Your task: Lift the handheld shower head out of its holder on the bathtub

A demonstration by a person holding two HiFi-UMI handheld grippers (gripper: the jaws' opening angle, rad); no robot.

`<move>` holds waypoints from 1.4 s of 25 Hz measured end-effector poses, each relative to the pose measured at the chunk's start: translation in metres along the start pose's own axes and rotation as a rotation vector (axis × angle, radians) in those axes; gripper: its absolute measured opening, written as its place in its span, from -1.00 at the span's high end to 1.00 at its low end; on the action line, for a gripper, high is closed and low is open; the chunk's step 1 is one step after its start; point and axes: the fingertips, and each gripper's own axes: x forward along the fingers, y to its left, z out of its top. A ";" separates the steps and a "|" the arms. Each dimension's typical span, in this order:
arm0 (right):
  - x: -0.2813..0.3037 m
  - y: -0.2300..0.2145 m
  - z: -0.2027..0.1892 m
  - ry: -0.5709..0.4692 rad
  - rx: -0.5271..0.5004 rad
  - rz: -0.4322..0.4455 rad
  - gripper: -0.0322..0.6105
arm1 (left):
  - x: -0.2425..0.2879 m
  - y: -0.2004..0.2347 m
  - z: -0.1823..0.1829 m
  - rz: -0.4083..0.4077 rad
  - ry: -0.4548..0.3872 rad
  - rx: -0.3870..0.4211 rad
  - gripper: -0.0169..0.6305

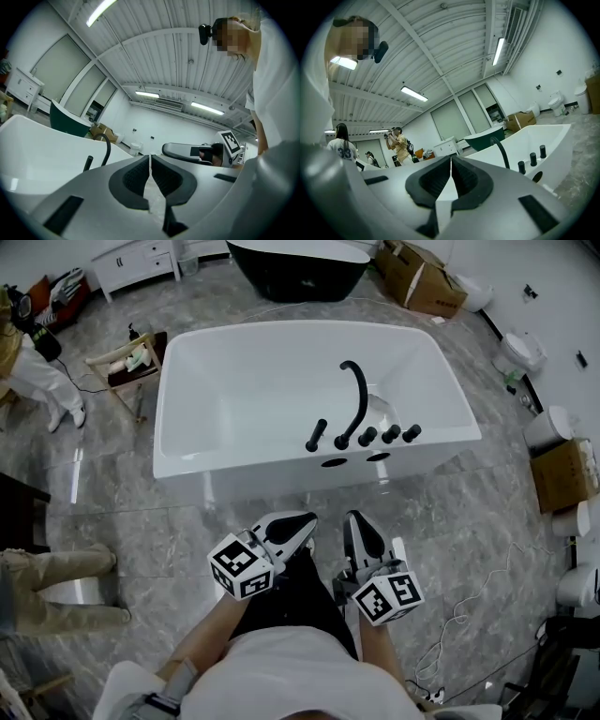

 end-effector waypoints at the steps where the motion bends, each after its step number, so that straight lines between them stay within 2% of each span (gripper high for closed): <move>1: 0.005 -0.004 0.001 0.001 0.004 0.005 0.84 | 0.005 0.003 0.002 0.000 -0.001 0.000 0.89; 18: 0.077 -0.085 0.031 0.007 0.078 0.033 0.84 | 0.084 0.062 0.028 0.028 0.012 0.023 0.89; 29: 0.110 -0.132 0.053 0.001 0.081 0.035 0.84 | 0.131 0.089 0.045 0.046 0.005 0.041 0.89; 35: 0.122 -0.142 0.063 -0.006 0.060 0.065 0.84 | 0.147 0.099 0.048 0.069 -0.017 0.042 0.89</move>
